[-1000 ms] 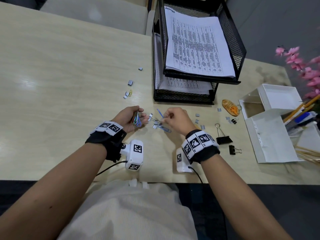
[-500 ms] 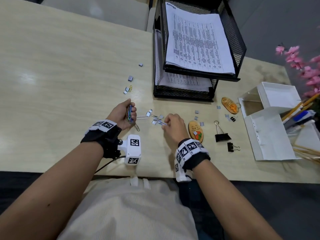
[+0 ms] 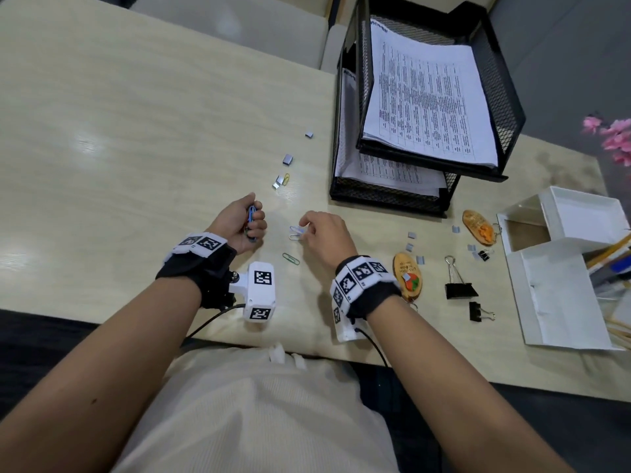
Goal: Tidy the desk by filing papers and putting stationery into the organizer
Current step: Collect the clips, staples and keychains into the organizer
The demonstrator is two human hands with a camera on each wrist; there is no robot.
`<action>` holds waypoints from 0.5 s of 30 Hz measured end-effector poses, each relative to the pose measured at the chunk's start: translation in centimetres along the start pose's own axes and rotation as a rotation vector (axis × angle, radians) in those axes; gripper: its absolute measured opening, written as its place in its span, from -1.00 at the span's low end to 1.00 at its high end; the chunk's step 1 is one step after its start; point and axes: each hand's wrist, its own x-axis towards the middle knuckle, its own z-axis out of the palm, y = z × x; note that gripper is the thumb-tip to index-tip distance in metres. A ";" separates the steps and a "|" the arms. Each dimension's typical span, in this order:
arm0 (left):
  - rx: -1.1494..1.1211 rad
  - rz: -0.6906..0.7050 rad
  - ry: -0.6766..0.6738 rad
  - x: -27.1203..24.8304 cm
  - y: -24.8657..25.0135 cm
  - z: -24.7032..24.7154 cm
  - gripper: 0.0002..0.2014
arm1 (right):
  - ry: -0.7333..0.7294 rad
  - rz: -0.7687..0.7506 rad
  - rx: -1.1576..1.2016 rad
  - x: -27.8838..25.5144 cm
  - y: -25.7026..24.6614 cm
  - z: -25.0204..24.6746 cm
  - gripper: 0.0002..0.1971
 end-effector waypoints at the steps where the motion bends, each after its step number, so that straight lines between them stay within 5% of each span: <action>1: -0.006 0.002 0.004 0.0 0.1 -0.3 -0.60 | -0.038 -0.017 -0.084 0.3 -0.2 0.3 -0.81; 9: -0.045 0.022 0.056 0.5 0.4 -2.0 -0.62 | -0.103 -0.082 -0.316 0.0 -0.2 0.3 -0.88; 15: -0.071 0.044 0.023 1.0 -0.5 -0.1 -0.60 | 0.049 0.065 0.285 1.2 -2.7 -0.8 -0.84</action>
